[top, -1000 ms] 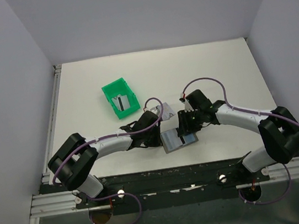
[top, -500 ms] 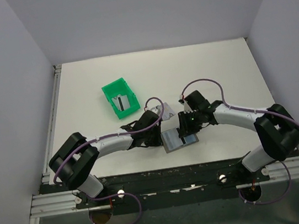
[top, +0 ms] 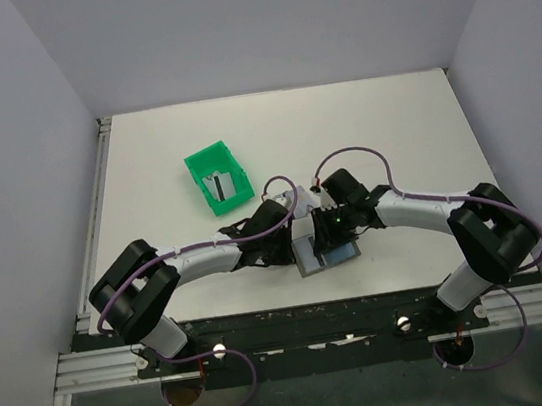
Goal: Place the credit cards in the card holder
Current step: Insert the credit card into the card holder.
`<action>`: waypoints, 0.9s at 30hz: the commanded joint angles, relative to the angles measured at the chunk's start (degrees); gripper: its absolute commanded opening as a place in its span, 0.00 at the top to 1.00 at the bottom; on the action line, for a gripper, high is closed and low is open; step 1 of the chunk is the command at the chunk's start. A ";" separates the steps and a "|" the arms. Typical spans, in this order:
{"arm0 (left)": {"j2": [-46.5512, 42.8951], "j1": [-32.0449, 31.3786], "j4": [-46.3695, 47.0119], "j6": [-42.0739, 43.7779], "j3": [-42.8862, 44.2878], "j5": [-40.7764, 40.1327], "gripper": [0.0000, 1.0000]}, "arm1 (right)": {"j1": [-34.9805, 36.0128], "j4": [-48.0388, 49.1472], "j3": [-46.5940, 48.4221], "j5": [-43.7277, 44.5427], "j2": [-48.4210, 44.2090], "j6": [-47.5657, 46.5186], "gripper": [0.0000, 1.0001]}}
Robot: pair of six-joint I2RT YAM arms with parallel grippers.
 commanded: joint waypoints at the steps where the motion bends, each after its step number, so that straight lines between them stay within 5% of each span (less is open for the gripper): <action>1: 2.29 -0.01 -3.30 1.24 -0.57 -0.44 1.00 | 1.46 1.65 1.48 -2.00 1.12 1.37 0.64; 10: 2.20 -0.01 -3.38 1.07 -0.84 -0.53 1.00 | 1.55 6.31 -0.45 -5.52 -0.72 3.04 0.64; 27: -0.43 -0.01 -4.44 0.63 -1.45 -3.16 1.00 | 1.37 -7.84 5.18 11.44 -13.29 -0.12 0.46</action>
